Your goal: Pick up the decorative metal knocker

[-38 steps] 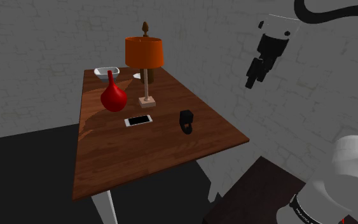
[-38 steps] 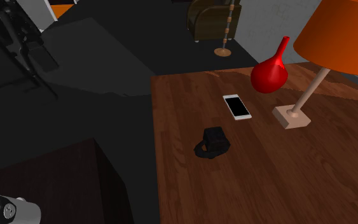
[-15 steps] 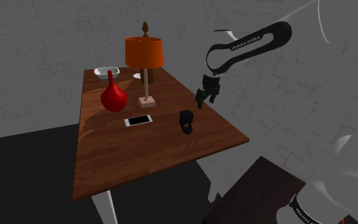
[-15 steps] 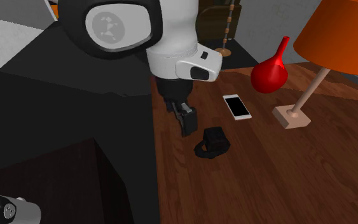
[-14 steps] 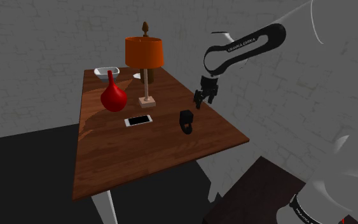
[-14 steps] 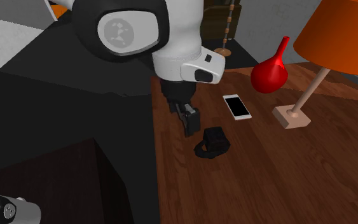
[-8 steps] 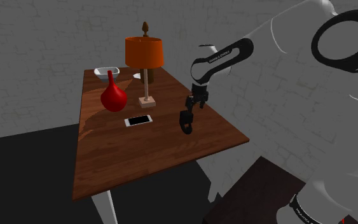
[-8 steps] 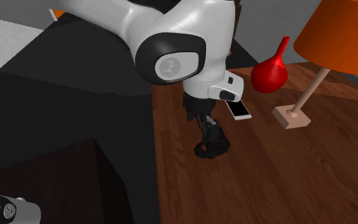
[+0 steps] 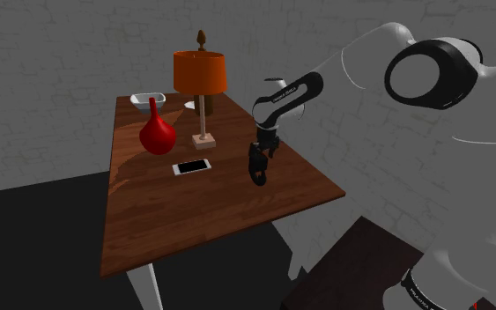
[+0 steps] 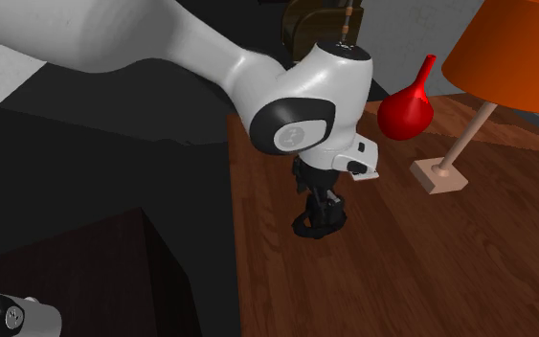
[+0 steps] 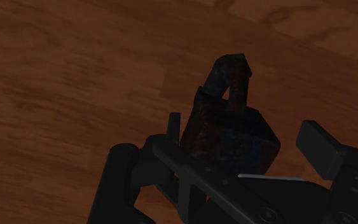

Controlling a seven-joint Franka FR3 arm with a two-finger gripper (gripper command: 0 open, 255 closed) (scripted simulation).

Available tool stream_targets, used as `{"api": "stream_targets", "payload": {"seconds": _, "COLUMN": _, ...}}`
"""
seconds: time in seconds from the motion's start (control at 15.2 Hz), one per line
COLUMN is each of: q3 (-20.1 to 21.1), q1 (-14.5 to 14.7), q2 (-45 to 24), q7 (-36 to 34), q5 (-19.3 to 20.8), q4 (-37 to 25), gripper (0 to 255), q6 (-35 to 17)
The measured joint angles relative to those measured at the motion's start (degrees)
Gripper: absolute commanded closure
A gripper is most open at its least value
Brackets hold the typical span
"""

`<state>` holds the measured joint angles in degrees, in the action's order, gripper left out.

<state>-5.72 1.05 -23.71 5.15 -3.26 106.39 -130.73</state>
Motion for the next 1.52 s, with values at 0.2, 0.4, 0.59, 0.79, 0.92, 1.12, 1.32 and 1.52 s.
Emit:
{"api": "stream_targets", "payload": {"seconds": 0.2, "q3": 0.13, "q1": -0.05, "q2": -1.64, "q7": 0.09, "q5": -0.22, "q4": 0.02, "gripper": 0, "q6": -1.65}}
{"api": "stream_targets", "payload": {"seconds": 0.4, "q3": 0.16, "q1": -0.12, "q2": -2.05, "q7": 0.21, "q5": -0.30, "q4": 0.43, "gripper": 255, "q6": -2.48}}
{"api": "stream_targets", "payload": {"seconds": 0.59, "q3": 0.17, "q1": -0.12, "q2": -2.05, "q7": 0.23, "q5": -0.32, "q4": 0.46, "gripper": 255, "q6": -2.63}}
{"api": "stream_targets", "payload": {"seconds": 0.79, "q3": 0.18, "q1": -0.12, "q2": -2.07, "q7": 0.23, "q5": -0.33, "q4": 0.43, "gripper": 255, "q6": -2.65}}
{"api": "stream_targets", "payload": {"seconds": 0.92, "q3": 0.19, "q1": -0.12, "q2": -2.07, "q7": 0.23, "q5": -0.33, "q4": 0.44, "gripper": 255, "q6": -2.69}}
{"api": "stream_targets", "payload": {"seconds": 1.12, "q3": 0.13, "q1": -0.10, "q2": -1.62, "q7": 0.18, "q5": -0.25, "q4": 0.43, "gripper": 255, "q6": -2.07}}
{"api": "stream_targets", "payload": {"seconds": 1.32, "q3": 0.03, "q1": 0.02, "q2": -0.24, "q7": -0.01, "q5": -0.04, "q4": 0.26, "gripper": 255, "q6": -0.48}}
{"api": "stream_targets", "payload": {"seconds": 1.52, "q3": -0.07, "q1": 0.07, "q2": 0.97, "q7": -0.12, "q5": 0.16, "q4": -0.50, "gripper": 255, "q6": 1.47}}
